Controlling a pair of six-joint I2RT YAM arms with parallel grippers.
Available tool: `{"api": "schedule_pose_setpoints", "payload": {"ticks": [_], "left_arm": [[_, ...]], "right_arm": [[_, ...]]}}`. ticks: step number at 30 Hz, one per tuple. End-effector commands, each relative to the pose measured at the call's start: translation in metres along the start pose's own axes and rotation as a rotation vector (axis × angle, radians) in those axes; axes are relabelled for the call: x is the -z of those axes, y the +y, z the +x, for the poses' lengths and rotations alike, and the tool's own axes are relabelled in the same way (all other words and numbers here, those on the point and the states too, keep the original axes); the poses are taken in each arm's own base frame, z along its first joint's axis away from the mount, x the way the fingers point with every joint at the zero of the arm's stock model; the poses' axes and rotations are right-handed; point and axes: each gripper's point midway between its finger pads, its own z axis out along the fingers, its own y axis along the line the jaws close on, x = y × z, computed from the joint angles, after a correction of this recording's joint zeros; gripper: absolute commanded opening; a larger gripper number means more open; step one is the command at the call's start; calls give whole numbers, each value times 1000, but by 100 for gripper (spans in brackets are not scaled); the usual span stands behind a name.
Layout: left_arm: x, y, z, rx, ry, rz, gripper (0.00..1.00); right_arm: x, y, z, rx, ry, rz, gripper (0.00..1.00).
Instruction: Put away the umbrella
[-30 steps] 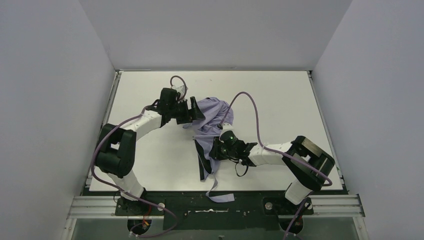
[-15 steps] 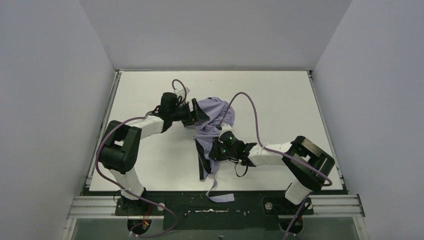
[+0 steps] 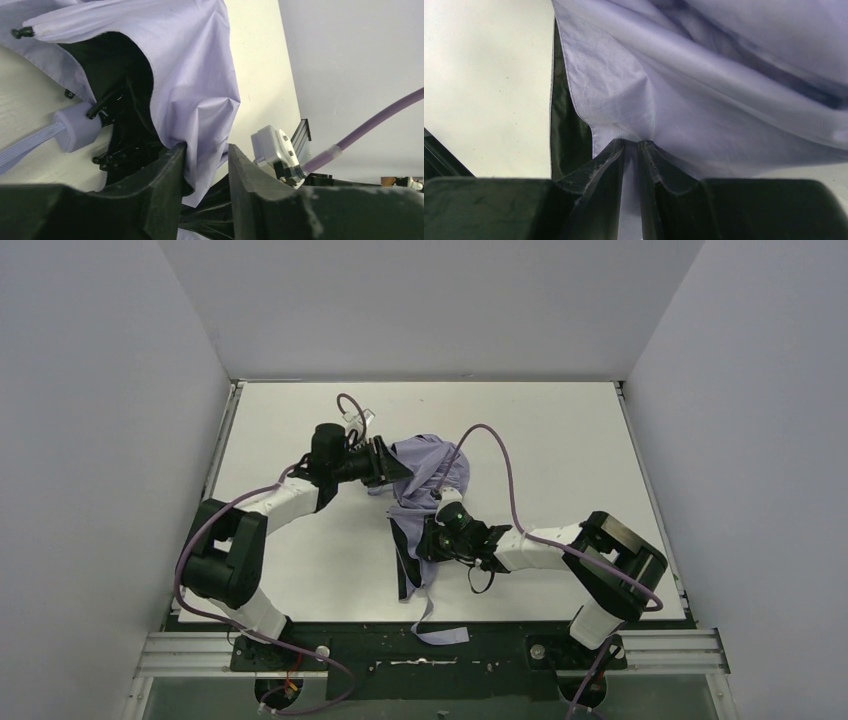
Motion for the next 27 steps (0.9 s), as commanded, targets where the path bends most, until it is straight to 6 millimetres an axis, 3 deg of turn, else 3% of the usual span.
{"api": "schedule_pose_setpoints", "payload": {"ticks": [1,8,14,20,27], "left_arm": [[10,-33,-16,-82,-43,96,28],[6,-30,-14,-80,-16,91,0],[16,-48,-27,-119,-26,87,0],[35,-79,-44,-184,-41,68,0],[47,-101,-30,-223,11,35,0]], "right_arm": [[-3,11,-12,17,-33,-18,20],[-4,8,-9,15,-29,-8,20],[-4,5,-8,14,-29,6,20],[-5,0,-7,4,-30,33,20],[-6,-2,-7,-3,-31,42,20]]}}
